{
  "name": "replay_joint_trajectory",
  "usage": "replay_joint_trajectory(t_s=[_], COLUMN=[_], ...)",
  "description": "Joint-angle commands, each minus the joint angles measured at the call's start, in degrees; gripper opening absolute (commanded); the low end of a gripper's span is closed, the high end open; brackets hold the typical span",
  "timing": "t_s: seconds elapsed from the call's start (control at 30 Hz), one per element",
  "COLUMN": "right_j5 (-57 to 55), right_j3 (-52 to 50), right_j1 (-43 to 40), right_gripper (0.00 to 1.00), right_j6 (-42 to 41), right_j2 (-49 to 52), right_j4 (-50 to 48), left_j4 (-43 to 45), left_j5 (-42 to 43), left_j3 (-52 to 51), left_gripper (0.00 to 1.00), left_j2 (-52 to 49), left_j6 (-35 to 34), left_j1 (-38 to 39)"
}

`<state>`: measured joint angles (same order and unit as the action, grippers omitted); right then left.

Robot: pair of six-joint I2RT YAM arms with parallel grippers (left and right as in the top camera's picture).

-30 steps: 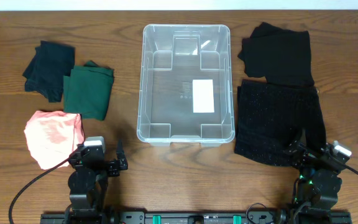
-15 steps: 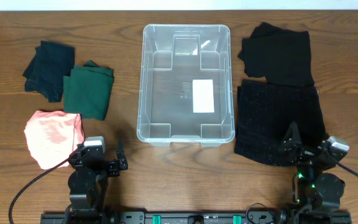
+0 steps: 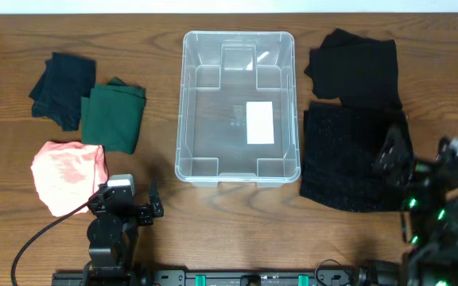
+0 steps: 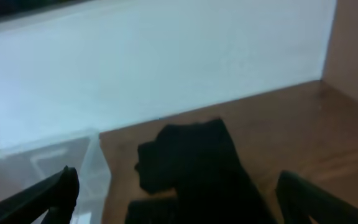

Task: Pack container

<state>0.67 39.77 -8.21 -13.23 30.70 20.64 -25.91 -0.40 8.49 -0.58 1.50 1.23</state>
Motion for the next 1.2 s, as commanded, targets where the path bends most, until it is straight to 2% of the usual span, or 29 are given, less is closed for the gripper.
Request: replay_joint_trajectory(t_s=[0.0,0.17,0.3,0.7,0.83,0.93,1.17], right_j5=[-0.1,9.4,10.3,13.3,13.8,19.8,24.3], right_j3=[8.4,22.2,28.8,28.8,28.8,28.8,28.8], right_j1=[-2.8,-8.6,-13.0,-27.1,-29.0,-29.7,-29.8], right_gripper=[0.99,0.99,0.99,0.99,0.99,0.99,0.99], right_j6=[2.6,2.6,2.6,10.0,17.4,24.1,27.5], right_j2=[12.8,32.7,43.1,57.0,61.1,65.4,75.4], right_j4=[5.9,16.2,20.8,19.3,19.0,19.3,21.7], left_j4=[-0.1,-0.1,-0.1,-0.1,-0.1,-0.1,-0.1], left_j5=[-0.1,-0.1,-0.1,-0.1,-0.1,-0.1,-0.1], left_j3=[-1.0,-1.0,-1.0,-1.0,-1.0,-1.0,-1.0], left_gripper=[0.98,0.98,0.98,0.98,0.98,0.98,0.98], left_j2=[0.3,0.3,0.3,0.3,0.3,0.3,0.3], left_j6=[-0.3,-0.3,-0.3,-0.3,-0.3,-0.3,-0.3], left_j1=[-0.2,-0.2,-0.2,-0.2,-0.2,-0.2,-0.2])
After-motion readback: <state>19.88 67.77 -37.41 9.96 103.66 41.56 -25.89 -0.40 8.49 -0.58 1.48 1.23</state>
